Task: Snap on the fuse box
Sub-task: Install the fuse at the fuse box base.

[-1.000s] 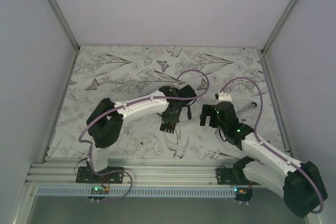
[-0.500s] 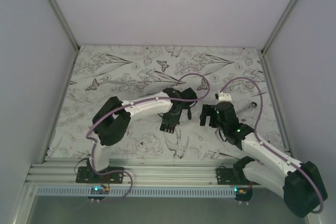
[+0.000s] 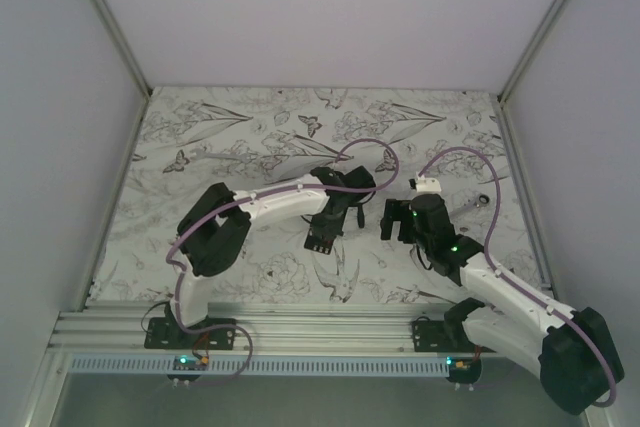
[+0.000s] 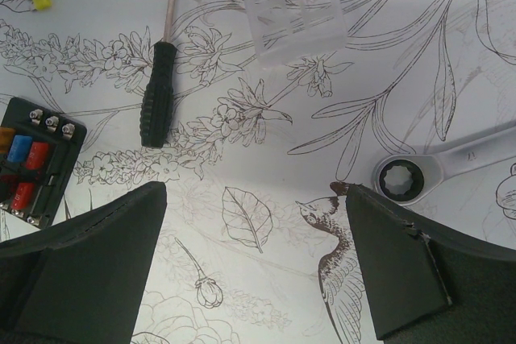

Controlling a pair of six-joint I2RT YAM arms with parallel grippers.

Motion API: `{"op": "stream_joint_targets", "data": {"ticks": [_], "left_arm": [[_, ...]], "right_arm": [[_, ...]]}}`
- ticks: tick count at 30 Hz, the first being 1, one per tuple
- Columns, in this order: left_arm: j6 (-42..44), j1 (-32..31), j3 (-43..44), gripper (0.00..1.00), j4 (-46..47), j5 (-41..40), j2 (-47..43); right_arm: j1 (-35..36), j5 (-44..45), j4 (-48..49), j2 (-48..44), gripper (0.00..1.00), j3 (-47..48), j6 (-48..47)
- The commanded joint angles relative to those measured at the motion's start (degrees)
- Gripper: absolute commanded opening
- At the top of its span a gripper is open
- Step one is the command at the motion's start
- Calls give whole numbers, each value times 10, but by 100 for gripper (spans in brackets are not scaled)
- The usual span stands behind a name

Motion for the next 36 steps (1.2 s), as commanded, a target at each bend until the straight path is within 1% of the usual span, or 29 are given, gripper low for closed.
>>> {"op": "stream_joint_targets", "data": {"ticks": [1, 4, 9, 18, 26, 31, 36], "left_arm": [[-12, 7, 1, 12, -13, 6, 14], [-14, 9, -1, 9, -11, 9, 16], [-19, 9, -7, 0, -11, 13, 20], [-57, 16, -58, 0, -7, 13, 23], [-78, 16, -108, 0, 17, 15, 35], [-86, 17, -125, 0, 22, 11, 20], [-86, 20, -123, 0, 24, 17, 29]], "right_arm": [[-5, 0, 12, -7, 99, 6, -1], [-5, 1, 12, -7, 100, 6, -1], [-5, 0, 12, -8, 100, 6, -1], [-5, 1, 12, -7, 100, 6, 0], [-5, 1, 12, -5, 99, 5, 0], [-5, 1, 12, -5, 100, 6, 0], [-5, 1, 12, -7, 99, 5, -1]]}}
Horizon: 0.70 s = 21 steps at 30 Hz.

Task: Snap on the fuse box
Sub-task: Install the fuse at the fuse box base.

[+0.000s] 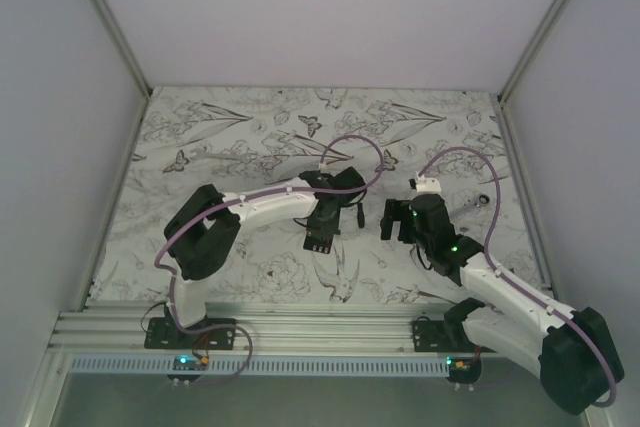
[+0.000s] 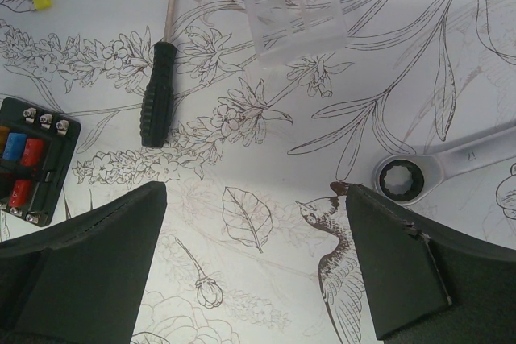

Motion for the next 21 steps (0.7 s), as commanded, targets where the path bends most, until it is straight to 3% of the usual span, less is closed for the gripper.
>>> {"op": "stream_joint_targets", "data": {"ticks": [1, 9, 21], "left_arm": [[-14, 5, -46, 0, -45, 10, 64], [-23, -4, -34, 0, -46, 5, 5], [-3, -3, -6, 34, -51, -14, -83]], "right_arm": [[-5, 1, 12, -7, 100, 5, 0], [-5, 1, 13, -7, 99, 5, 0], [-5, 0, 13, -6, 100, 5, 0]]}}
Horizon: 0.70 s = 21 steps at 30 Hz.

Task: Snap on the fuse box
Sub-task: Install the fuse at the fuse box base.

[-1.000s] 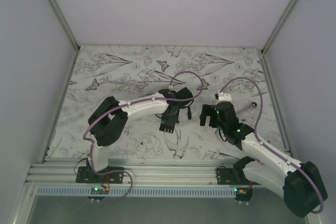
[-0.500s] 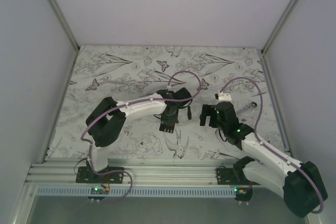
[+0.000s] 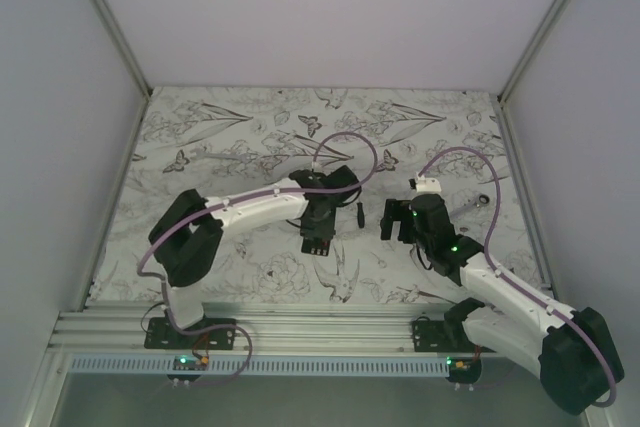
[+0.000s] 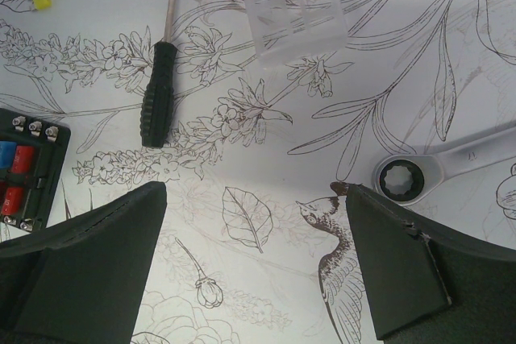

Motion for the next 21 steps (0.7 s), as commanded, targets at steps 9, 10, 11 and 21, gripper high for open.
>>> {"op": "stream_joint_targets", "data": {"ticks": [9, 10, 11, 21], "left_arm": [[157, 54, 94, 47, -25, -23, 4], [173, 62, 108, 48, -24, -22, 18], [184, 73, 123, 49, -24, -19, 32], [280, 156, 243, 50, 8, 76, 165]], "right_arm": [[-5, 0, 20, -4, 100, 3, -2], [-5, 0, 21, -3, 99, 3, -2], [-5, 0, 21, -3, 99, 2, -3], [-5, -4, 30, 13, 99, 2, -6]]}}
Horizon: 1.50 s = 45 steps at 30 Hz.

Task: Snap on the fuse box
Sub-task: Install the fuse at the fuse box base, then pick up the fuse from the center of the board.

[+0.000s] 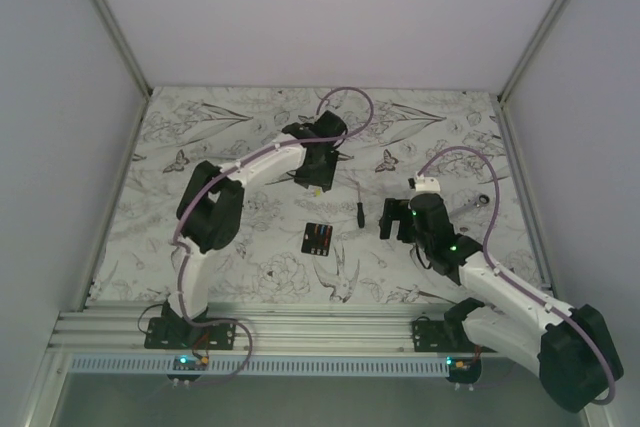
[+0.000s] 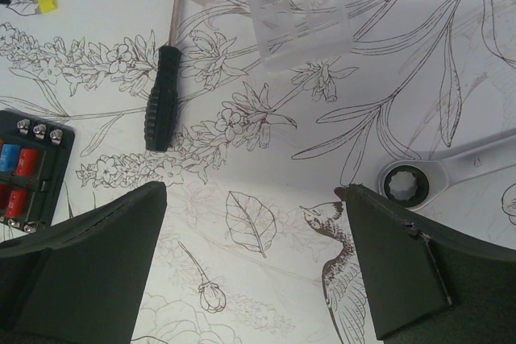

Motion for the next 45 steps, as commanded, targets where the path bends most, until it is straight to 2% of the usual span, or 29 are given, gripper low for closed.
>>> {"op": "stream_joint_targets", "data": {"ticks": [1, 4, 10, 14, 18, 24, 33, 45], "left_arm": [[92, 24, 36, 50, 9, 61, 42], [149, 31, 46, 50, 23, 85, 62], [228, 41, 56, 44, 27, 149, 92], [253, 42, 54, 42, 27, 152, 101], [265, 42, 49, 43, 27, 129, 107], [277, 42, 42, 42, 26, 148, 113], [287, 39, 35, 29, 25, 141, 116], [300, 15, 33, 32, 6, 82, 131]], "right_arm": [[-5, -4, 21, 11, 100, 2, -5], [-5, -5, 24, 19, 99, 3, -7], [-5, -5, 27, 30, 100, 4, -8], [-5, -5, 28, 35, 99, 4, -10], [-5, -6, 29, 38, 99, 5, -9], [-5, -6, 30, 37, 99, 5, -9], [-5, -7, 29, 38, 100, 5, -9], [-5, -9, 30, 40, 99, 6, -10]]}}
